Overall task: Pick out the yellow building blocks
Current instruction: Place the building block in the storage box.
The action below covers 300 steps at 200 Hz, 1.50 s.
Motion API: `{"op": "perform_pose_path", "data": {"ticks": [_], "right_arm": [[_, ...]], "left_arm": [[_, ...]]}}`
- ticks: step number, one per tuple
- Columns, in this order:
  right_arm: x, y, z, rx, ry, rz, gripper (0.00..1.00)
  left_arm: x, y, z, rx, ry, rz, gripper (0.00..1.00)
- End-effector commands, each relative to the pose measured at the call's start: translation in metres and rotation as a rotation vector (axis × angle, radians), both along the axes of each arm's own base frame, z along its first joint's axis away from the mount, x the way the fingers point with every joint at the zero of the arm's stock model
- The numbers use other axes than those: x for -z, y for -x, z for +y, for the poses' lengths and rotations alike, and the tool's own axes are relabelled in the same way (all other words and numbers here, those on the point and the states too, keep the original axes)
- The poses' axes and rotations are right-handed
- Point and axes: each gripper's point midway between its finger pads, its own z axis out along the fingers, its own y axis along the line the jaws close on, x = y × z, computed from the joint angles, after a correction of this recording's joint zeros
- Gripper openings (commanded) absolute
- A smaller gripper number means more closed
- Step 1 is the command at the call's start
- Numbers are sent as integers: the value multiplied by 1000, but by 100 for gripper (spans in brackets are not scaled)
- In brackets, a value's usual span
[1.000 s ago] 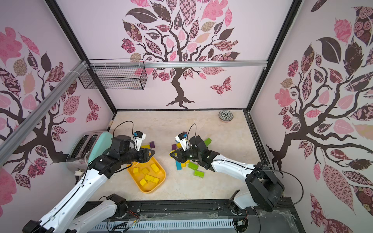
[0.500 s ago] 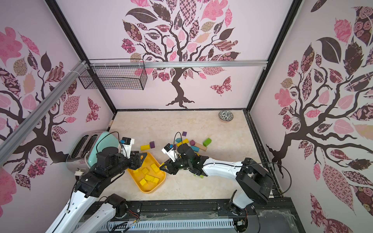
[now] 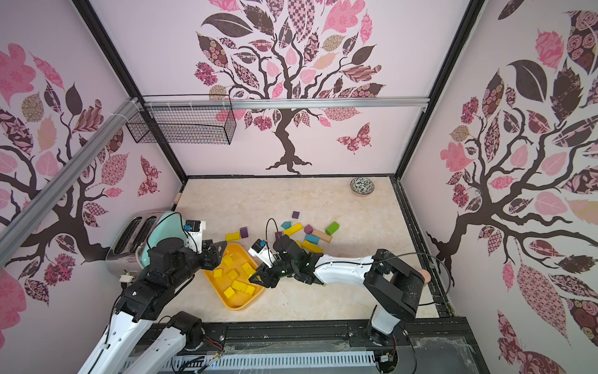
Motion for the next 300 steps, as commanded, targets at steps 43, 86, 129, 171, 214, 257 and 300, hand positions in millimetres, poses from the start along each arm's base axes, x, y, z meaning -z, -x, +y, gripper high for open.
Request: {"op": "perform_pose_path", "data": {"ticks": [43,86,129,171,214,257,300], "right_arm": [[-9,-3,14,-47,-6,-65,38],[-1,2,14,-63,2,-79,39],[4,0,19,-47,18,-58,41],[6,0,18,-62,34,-100,41],[-7,-7,18,-11,0,-121,42],[-23,-25,1,148,-53,-189,46],[-46,-49,-32,348,-66,-321,56]], "left_arm": [[0,-2,32,-145,-70,-35,64],[2,-6,51,-227,-66,-23,66],[7,-9,49,-220,-54,1,67],[7,-9,53,-239,-60,-5,69],[8,-9,50,-225,-57,0,69],[12,-11,43,-192,-38,18,69],[22,-15,29,-141,0,87,68]]}}
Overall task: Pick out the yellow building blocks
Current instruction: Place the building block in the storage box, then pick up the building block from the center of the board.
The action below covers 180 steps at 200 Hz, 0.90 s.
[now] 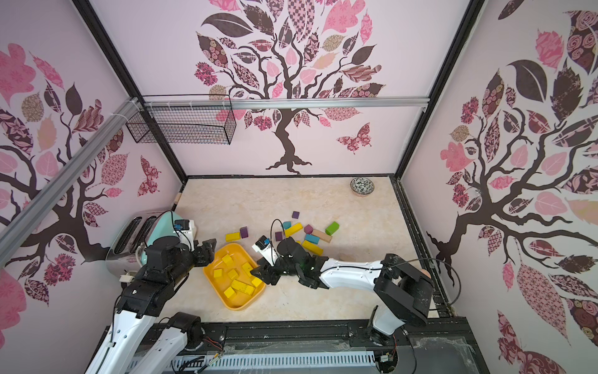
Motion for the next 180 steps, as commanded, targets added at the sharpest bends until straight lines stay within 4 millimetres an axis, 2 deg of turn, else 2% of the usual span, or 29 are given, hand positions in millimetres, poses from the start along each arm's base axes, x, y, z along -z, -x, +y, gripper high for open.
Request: {"op": "perform_pose_path", "data": {"ticks": [1,40,65,88,104,145,180], "right_arm": [[-28,-22,-16,154,-46,-115,57],[-47,-35,-64,352,-136,-215,68],[-42,-38,-82,421,-111,-217,74],[-33,-40,-95,454,-59,-228,76],[-32,-46,-112,515,-72,-201,76],[-21,-71,-175,706,-202,-46,77],[-18,-74,-203,778,-152,-109,77]], "left_arm": [[6,-4,-10,37,44,30,68],[31,-12,-34,130,89,175,67],[43,-22,-40,128,115,252,66],[45,-37,-58,130,225,264,66],[46,-46,-81,171,272,260,65],[58,-67,-145,304,152,336,65],[73,-80,-201,425,105,416,63]]}}
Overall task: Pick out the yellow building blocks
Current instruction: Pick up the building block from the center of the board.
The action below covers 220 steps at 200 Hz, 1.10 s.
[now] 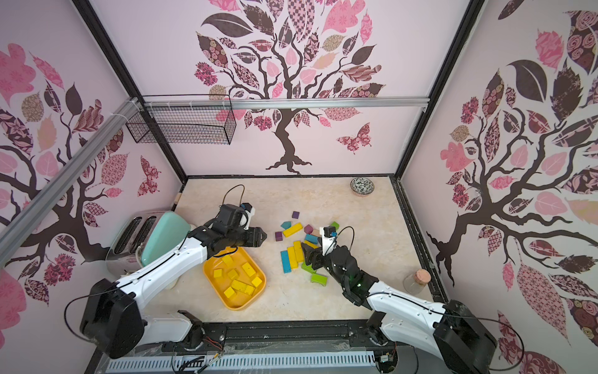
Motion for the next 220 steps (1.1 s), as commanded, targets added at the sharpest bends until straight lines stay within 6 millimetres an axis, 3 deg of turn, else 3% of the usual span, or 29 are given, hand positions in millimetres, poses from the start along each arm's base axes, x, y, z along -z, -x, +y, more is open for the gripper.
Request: {"op": "perform_pose_path", "data": {"ticks": [1,41,81,128,160,204,220], "right_arm": [[-9,-1,-11,44,-7,-22,77],[-1,4,-37,125,-15,-83,76],[14,6,-48,166,-4,-76,76],[18,5,-54,197,-14,-79,76],[19,5,-57,215,-16,-82,77],[18,6,-59,221,-22,-89,77],[18,6,-61,226,-19,-89,77]], "left_arm": [[4,-8,-33,75,-8,14,63],[29,-9,-79,192,-100,87,60],[59,-11,-105,262,-131,193,57],[82,-10,-121,312,-157,285,56],[101,-10,-121,316,-193,331,56],[112,-14,-130,330,-202,358,55],[116,-14,-134,338,-196,372,50]]}}
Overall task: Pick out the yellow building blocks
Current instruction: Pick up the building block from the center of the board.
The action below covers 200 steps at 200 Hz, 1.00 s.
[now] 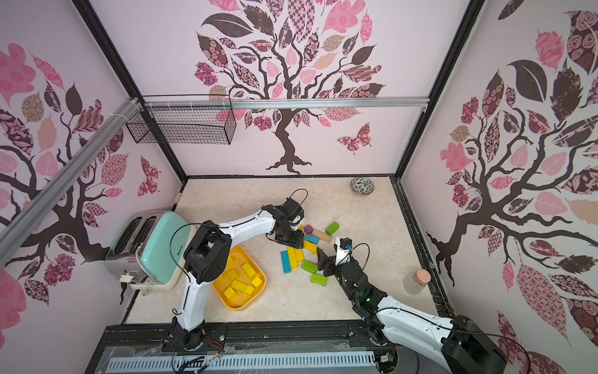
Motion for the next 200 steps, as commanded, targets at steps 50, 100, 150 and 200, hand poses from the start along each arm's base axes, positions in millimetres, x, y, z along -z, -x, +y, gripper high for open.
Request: {"op": "perform_pose_path", "data": {"ticks": [50,100,150,200], "right_arm": [[-7,-1,-7,33,-19,-23,77],[-7,-1,-7,35,-19,-23,78],[-8,-1,-9,43,-19,-25,78],[-8,-1,-11,49,-18,-26,78]], "left_arm": [[12,3,-18,53,-23,13,47],[19,5,-17,95,-127,-32,44],[28,6,-16,120,-194,-54,45],[30,3,-13,123,-225,-69,40]]}}
